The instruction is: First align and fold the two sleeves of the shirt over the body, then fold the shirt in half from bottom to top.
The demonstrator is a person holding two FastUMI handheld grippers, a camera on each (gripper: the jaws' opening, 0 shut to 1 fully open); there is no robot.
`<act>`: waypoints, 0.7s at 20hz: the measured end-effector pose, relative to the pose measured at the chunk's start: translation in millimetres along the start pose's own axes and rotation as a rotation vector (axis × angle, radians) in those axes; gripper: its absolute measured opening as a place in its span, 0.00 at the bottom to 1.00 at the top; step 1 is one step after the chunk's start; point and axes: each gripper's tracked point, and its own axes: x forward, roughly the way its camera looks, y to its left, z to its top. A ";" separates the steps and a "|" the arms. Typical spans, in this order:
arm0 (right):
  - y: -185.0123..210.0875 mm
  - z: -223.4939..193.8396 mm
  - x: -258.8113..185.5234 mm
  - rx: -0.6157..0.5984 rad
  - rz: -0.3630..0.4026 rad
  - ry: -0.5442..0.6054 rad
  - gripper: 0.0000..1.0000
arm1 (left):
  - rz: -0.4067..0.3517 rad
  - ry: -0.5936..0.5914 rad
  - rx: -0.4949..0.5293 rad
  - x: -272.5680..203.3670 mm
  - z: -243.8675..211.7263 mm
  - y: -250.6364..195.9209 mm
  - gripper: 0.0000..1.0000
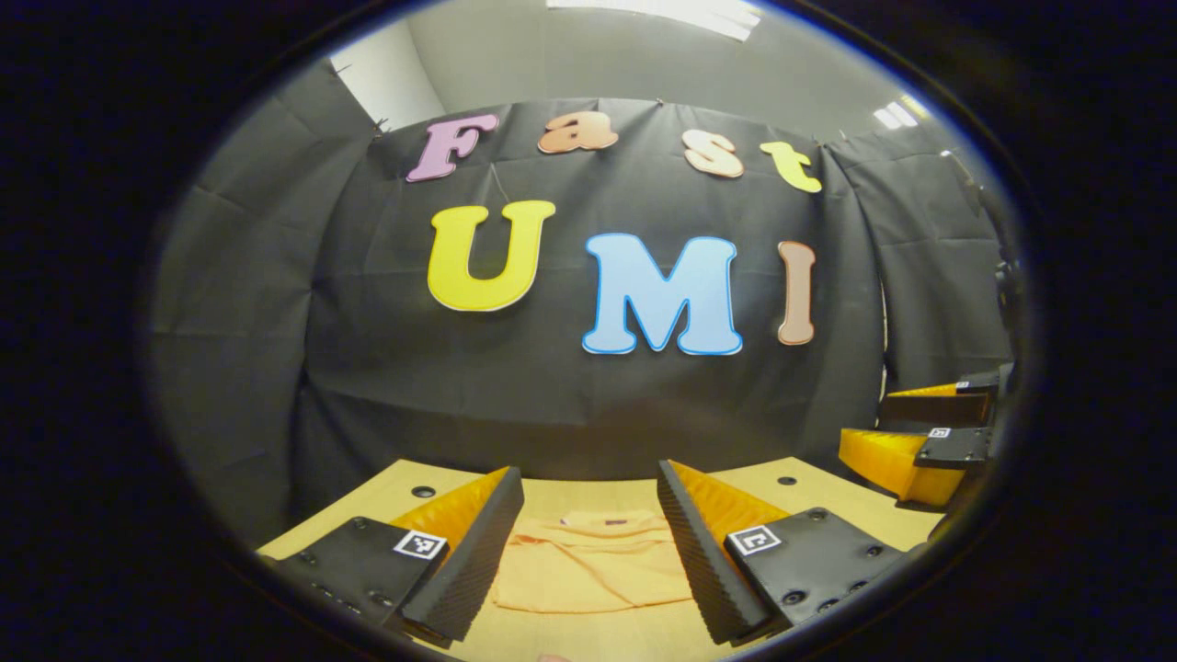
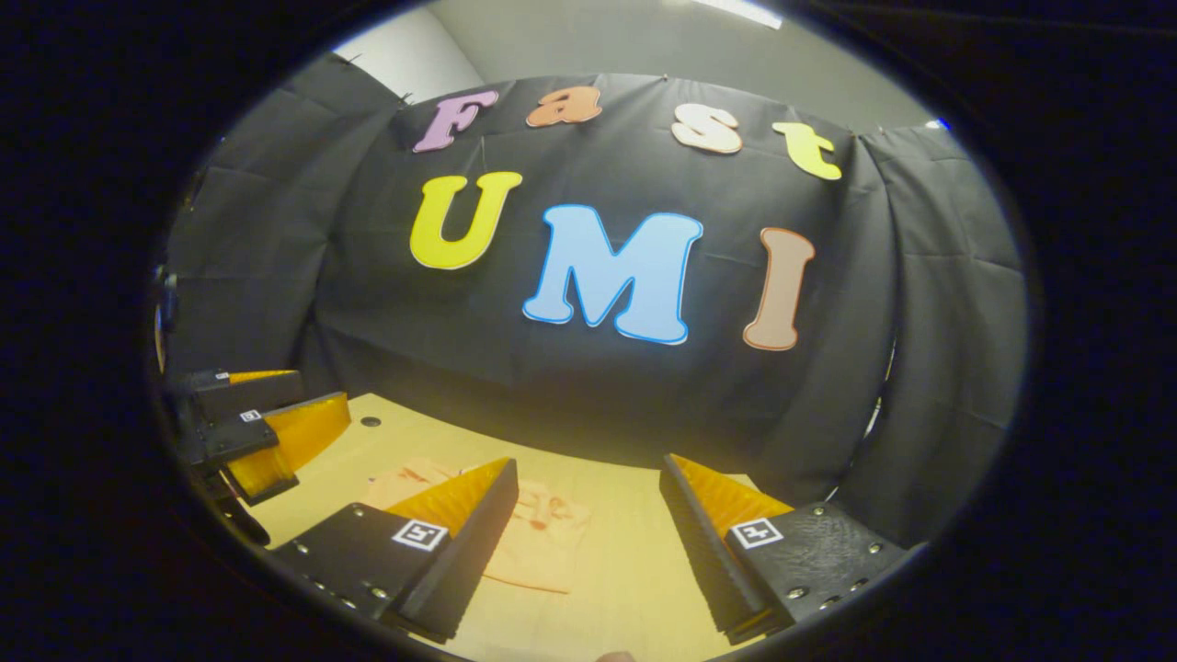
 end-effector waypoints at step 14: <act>5.8 -10.3 -35.9 0.082 -0.076 0.024 0.96 | -0.009 0.003 -0.002 -35.1 5.0 34.1 0.95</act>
